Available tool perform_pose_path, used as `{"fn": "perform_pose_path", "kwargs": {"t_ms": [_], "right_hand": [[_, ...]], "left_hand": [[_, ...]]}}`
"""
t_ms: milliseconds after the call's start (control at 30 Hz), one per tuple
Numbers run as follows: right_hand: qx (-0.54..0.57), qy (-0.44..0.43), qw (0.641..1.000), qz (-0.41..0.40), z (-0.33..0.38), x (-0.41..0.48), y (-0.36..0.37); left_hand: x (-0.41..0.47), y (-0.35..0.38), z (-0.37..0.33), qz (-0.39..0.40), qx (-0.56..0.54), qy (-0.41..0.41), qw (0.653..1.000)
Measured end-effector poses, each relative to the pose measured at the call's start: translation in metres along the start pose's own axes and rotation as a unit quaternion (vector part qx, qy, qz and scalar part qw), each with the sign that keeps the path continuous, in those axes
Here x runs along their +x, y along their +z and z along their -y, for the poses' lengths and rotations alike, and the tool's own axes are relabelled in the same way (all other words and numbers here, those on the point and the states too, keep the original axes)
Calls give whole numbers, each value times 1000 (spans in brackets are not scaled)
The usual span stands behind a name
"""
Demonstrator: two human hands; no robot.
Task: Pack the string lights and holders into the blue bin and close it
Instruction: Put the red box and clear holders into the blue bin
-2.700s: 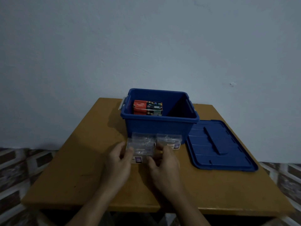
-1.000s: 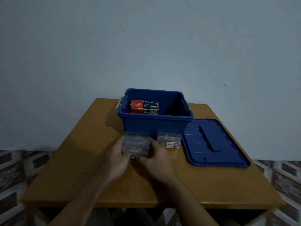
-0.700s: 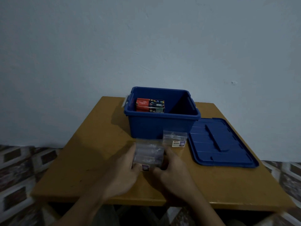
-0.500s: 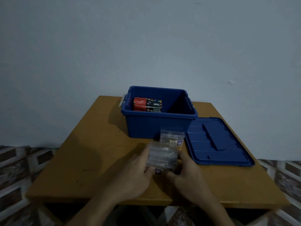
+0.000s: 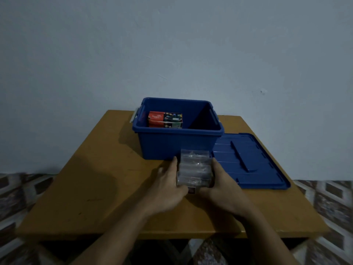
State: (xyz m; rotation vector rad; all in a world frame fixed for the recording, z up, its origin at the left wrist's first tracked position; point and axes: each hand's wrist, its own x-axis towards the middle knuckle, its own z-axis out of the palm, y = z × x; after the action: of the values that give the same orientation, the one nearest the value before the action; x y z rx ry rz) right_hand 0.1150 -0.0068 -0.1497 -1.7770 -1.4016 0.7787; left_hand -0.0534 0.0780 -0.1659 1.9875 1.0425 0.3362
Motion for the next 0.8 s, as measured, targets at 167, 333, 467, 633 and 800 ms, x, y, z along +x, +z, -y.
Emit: {"fn": "perform_pose_path", "kwargs": {"t_ms": [167,333,467,633,800], "right_hand": [[13,7,999,30,-1,10,-1],[8,-18,1000,14,0,6,5],[18,-31,999,15,1,-2,3],[-45,-53,998,7,2,-4,9],[-31,-55,998,30,4,-2,9]], "left_hand": [[8,-9,-3,50,26,-16,998],[8,-17,0,61,20,27,998],[5,-21,6,52,0,40,998],[0,-23,13,49,3,16,999],[-6,-18,9,64,44,13,997]]}}
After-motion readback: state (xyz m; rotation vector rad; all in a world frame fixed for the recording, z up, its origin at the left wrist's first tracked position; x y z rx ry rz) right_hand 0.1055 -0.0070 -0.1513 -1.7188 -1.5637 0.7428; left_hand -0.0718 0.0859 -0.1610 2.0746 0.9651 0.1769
